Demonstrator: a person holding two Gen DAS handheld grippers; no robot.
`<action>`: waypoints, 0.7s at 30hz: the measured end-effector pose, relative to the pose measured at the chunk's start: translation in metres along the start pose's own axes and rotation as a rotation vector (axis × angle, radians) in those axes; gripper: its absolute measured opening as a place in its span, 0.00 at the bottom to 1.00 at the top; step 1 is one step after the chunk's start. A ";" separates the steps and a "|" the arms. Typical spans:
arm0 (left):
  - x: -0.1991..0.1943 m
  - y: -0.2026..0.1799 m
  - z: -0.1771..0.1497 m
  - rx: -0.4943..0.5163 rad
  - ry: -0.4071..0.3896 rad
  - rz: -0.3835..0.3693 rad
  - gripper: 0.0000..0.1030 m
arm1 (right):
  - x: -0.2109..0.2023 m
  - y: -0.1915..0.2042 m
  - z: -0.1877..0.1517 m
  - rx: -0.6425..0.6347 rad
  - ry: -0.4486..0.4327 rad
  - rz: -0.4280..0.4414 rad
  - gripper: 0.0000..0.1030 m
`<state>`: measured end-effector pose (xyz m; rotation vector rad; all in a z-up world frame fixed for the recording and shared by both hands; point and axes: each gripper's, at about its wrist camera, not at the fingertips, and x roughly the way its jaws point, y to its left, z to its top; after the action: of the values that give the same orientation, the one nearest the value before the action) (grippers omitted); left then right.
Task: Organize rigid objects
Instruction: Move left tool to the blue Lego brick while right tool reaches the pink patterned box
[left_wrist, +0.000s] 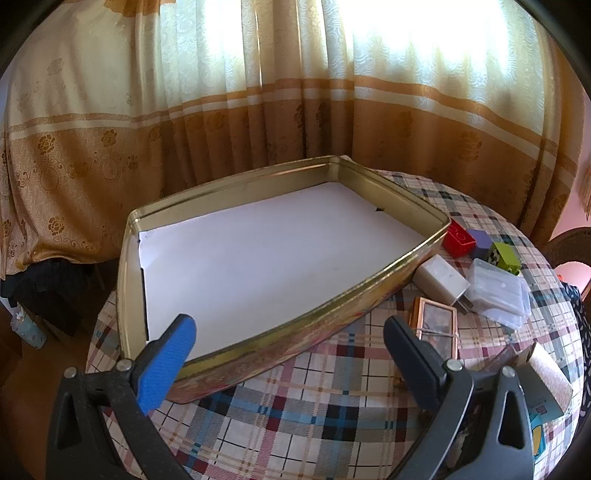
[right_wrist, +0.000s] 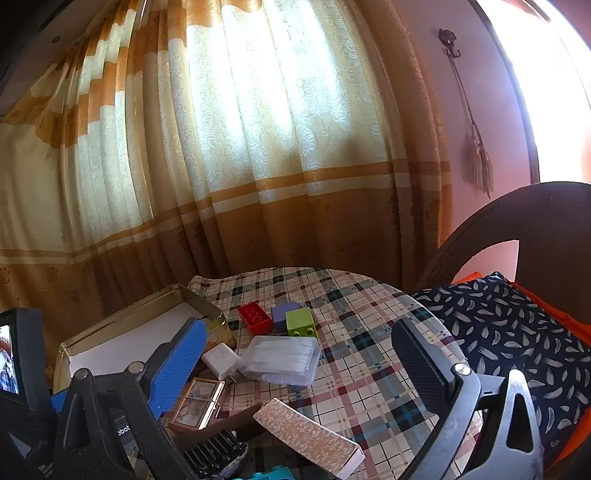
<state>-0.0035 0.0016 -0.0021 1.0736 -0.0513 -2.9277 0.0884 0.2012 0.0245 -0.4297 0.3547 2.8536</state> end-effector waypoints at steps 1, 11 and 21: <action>0.000 0.000 0.000 0.000 0.000 0.000 1.00 | 0.000 0.000 0.000 0.001 0.003 0.003 0.99; 0.001 0.001 -0.001 0.003 0.004 0.002 1.00 | -0.004 -0.002 0.000 0.014 0.000 0.040 0.99; -0.007 -0.004 -0.007 0.059 0.005 0.018 1.00 | -0.019 -0.036 0.009 0.017 0.085 0.048 0.99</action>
<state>0.0059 0.0054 -0.0031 1.0826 -0.1482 -2.9244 0.1126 0.2337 0.0315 -0.5484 0.4101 2.8819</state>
